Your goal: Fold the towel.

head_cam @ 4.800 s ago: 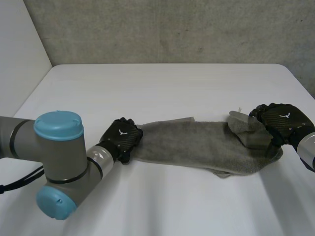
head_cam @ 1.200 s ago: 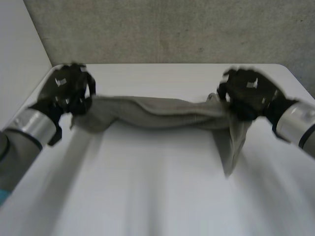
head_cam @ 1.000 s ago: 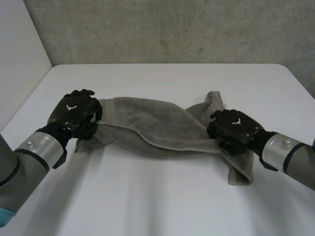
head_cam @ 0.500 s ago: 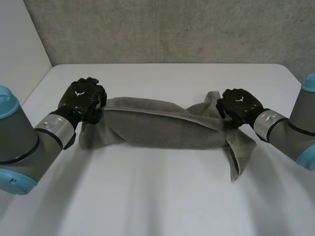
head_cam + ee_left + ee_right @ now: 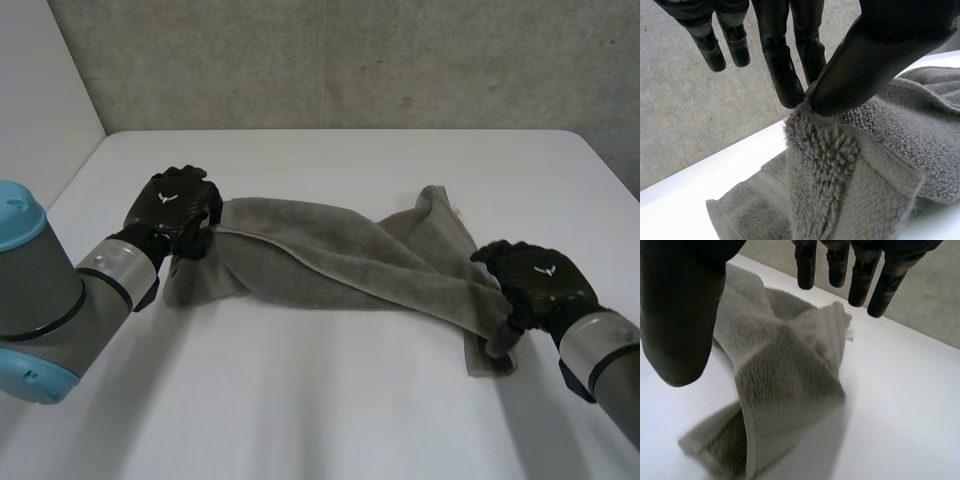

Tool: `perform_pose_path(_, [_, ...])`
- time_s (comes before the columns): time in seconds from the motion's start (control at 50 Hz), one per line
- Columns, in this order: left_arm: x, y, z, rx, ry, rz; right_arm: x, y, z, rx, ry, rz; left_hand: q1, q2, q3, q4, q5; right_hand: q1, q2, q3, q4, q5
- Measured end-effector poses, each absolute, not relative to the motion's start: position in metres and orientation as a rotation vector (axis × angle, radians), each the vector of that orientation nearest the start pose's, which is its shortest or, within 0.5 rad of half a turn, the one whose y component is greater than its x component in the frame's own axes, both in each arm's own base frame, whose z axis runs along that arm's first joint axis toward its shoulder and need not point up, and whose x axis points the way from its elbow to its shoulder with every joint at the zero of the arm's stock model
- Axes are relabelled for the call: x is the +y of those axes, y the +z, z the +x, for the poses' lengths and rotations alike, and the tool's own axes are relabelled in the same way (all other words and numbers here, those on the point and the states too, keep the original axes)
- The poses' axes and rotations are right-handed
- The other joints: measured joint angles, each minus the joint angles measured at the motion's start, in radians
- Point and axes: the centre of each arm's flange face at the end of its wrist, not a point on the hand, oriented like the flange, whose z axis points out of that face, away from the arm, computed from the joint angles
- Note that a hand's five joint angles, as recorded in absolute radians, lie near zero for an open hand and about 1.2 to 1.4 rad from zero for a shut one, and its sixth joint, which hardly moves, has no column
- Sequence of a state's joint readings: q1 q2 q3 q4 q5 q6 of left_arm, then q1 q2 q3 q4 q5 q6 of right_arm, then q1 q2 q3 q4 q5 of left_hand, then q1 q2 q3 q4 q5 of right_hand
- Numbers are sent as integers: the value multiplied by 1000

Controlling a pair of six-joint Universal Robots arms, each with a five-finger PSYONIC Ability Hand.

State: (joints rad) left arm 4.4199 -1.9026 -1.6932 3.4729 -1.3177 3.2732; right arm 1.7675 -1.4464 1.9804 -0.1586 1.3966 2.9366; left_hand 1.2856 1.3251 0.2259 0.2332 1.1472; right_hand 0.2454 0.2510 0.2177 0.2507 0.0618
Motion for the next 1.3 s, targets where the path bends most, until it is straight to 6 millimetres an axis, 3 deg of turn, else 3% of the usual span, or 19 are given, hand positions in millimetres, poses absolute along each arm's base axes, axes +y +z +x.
perform_pose_path(0.3, [-284,191,-251,2478,-2240,842,-230,145,187,2452,-1732,-630,0,0,0,0,0,1,0,0,0,0])
perform_pose_path(0.6, [-279,191,-255,2485,-2238,862,-262,122,192,2437,-1793,-594,0,0,0,0,0,178,164,0,0,49])
perform_pose_path(0.94, [-280,195,-248,2473,-2244,828,-272,147,187,2369,-1915,-549,0,0,0,0,0,246,237,0,0,49])
perform_pose_path(1.02, [-280,195,-247,2474,-2243,824,-277,147,182,2371,-1931,-531,0,0,0,0,0,487,490,0,0,49])
perform_pose_path(1.14, [-277,197,-246,2499,-2222,821,-284,154,182,2309,-1942,-558,0,0,0,0,0,1063,1060,0,0,49])
perform_pose_path(1.3, [-269,208,-239,2508,-2223,801,-277,195,189,2163,-1871,-681,0,0,0,0,0,1112,1087,0,0,49])
